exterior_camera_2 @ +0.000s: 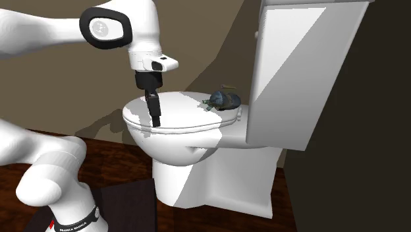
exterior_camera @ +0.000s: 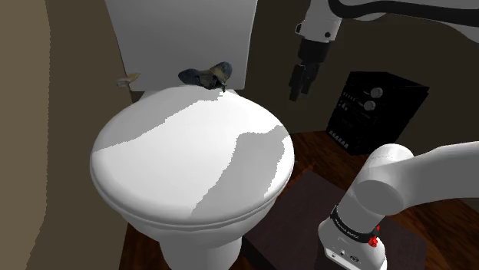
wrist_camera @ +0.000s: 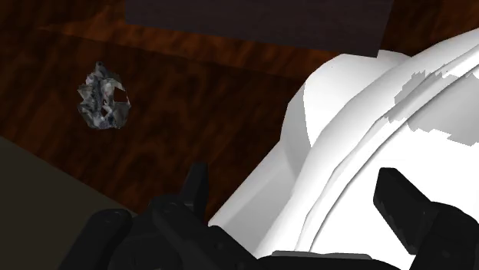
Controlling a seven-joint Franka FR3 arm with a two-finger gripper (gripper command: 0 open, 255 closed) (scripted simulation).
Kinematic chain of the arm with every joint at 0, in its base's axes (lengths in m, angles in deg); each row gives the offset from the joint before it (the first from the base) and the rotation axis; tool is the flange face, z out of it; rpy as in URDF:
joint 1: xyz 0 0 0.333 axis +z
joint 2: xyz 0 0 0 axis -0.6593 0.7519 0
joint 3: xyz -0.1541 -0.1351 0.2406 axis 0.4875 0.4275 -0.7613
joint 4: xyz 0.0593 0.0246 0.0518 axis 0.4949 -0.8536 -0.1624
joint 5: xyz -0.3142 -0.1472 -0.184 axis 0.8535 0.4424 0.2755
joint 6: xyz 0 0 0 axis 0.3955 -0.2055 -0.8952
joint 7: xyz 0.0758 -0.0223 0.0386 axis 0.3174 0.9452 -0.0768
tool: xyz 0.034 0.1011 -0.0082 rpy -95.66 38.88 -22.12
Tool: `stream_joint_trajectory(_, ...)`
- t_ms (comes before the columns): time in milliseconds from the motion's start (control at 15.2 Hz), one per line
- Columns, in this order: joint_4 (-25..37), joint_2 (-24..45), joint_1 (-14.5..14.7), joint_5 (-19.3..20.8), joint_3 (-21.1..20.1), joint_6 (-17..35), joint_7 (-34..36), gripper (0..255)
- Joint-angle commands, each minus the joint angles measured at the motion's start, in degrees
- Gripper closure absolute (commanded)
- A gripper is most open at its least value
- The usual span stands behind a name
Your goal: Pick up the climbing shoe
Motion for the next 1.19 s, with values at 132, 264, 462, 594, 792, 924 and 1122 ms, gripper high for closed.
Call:
stream_joint_trajectory(132,3.0,4.4,0.6,0.8,-1.1,1.7,-0.5,0)
stream_joint_trajectory(264,6.2,8.6,1.1,1.8,-2.3,3.2,-0.9,0)
stream_joint_trajectory(462,11.4,15.0,1.8,3.5,-4.2,4.8,-1.3,0)
stream_joint_trajectory(594,15.1,19.2,2.1,4.8,-5.5,5.6,-1.5,0)
stream_joint_trajectory(792,21.1,25.5,2.7,7.1,-7.5,6.2,-1.6,0)
stream_joint_trajectory(924,25.4,29.7,3.0,8.9,-8.8,6.3,-1.6,0)
stream_joint_trajectory(1122,32.3,36.1,3.8,12.0,-10.9,5.8,-1.4,0)
